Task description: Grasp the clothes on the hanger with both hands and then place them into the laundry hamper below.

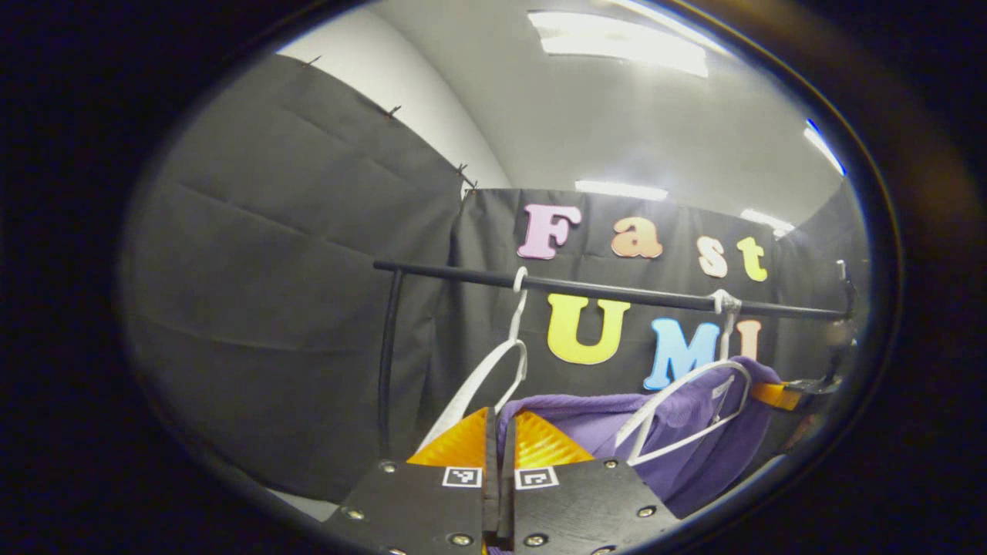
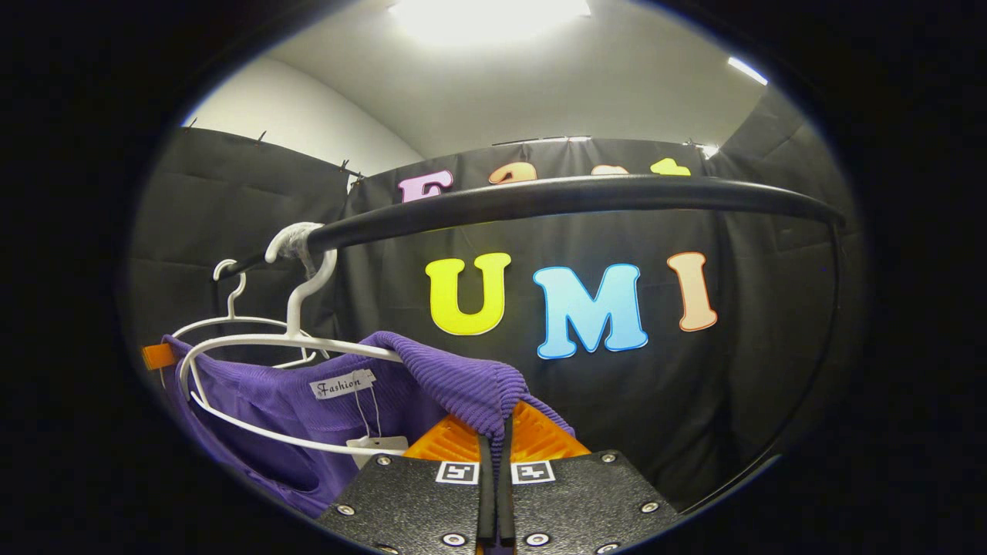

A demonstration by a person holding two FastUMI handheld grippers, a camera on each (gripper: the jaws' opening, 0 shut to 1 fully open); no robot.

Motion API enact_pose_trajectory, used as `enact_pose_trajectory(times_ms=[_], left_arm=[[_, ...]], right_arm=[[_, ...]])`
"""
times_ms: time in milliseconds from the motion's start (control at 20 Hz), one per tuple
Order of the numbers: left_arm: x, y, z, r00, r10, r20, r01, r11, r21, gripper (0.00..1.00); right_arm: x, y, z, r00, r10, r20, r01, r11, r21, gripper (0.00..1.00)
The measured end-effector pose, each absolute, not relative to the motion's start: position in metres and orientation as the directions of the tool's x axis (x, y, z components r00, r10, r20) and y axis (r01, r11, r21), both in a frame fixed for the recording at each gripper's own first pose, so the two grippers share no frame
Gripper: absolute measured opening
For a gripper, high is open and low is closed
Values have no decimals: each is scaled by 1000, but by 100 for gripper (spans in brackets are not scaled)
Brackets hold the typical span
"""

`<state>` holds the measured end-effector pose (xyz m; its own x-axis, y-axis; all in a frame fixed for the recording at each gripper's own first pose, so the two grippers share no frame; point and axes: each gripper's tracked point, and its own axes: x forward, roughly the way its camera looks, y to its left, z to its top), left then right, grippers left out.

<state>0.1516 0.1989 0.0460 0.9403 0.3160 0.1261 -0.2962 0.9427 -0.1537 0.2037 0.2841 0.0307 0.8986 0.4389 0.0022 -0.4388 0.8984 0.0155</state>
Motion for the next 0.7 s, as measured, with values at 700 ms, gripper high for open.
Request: enact_pose_trajectory(times_ms=[700], left_arm=[[188,240,95,942,231,242,-251,967,52,0]], right_arm=[[184,294,27,909,417,-25,-415,908,53,2]])
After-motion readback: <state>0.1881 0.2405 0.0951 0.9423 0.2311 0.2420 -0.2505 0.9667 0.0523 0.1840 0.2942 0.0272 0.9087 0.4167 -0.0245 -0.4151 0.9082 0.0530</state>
